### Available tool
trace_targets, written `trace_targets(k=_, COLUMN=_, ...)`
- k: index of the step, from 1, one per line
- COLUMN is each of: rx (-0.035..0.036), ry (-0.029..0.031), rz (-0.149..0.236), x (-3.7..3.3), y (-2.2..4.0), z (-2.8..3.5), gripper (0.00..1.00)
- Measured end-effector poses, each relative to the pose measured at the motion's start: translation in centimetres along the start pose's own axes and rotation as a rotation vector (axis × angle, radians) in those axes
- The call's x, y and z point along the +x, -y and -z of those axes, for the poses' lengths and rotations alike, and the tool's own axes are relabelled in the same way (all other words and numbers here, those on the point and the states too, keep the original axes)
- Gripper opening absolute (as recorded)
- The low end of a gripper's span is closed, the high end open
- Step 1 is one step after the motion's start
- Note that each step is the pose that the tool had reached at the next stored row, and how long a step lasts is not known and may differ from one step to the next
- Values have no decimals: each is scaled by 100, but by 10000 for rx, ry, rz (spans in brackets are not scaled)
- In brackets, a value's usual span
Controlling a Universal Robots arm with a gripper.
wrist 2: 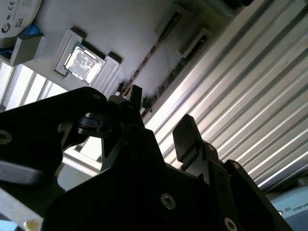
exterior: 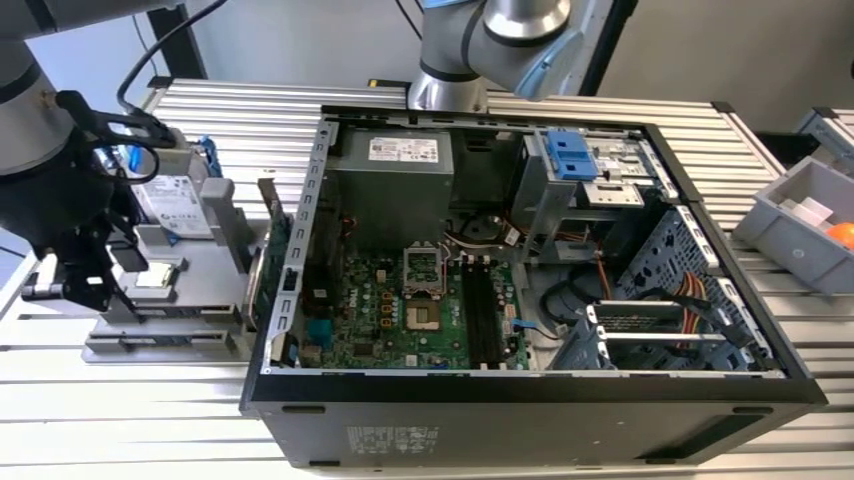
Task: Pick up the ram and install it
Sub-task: 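Pick up the ram and move it above insertion slot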
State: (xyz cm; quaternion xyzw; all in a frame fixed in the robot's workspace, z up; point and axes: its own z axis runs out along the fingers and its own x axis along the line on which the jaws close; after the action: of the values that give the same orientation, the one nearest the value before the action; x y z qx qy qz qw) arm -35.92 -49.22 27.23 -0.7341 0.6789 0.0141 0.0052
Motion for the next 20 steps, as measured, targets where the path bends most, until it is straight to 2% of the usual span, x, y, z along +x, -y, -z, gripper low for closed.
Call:
trace_targets(k=6, rx=-43, ry=1, rz=-2, x=1, y=0, z=-52, gripper=100)
trace_targets(k=11, rx=-42, ry=5, rz=-1, x=3, y=1, z=-77, gripper=100)
trace_targets(k=20, rx=-45, ry=-40, rz=-95, x=6, y=2, z=-186, gripper=100)
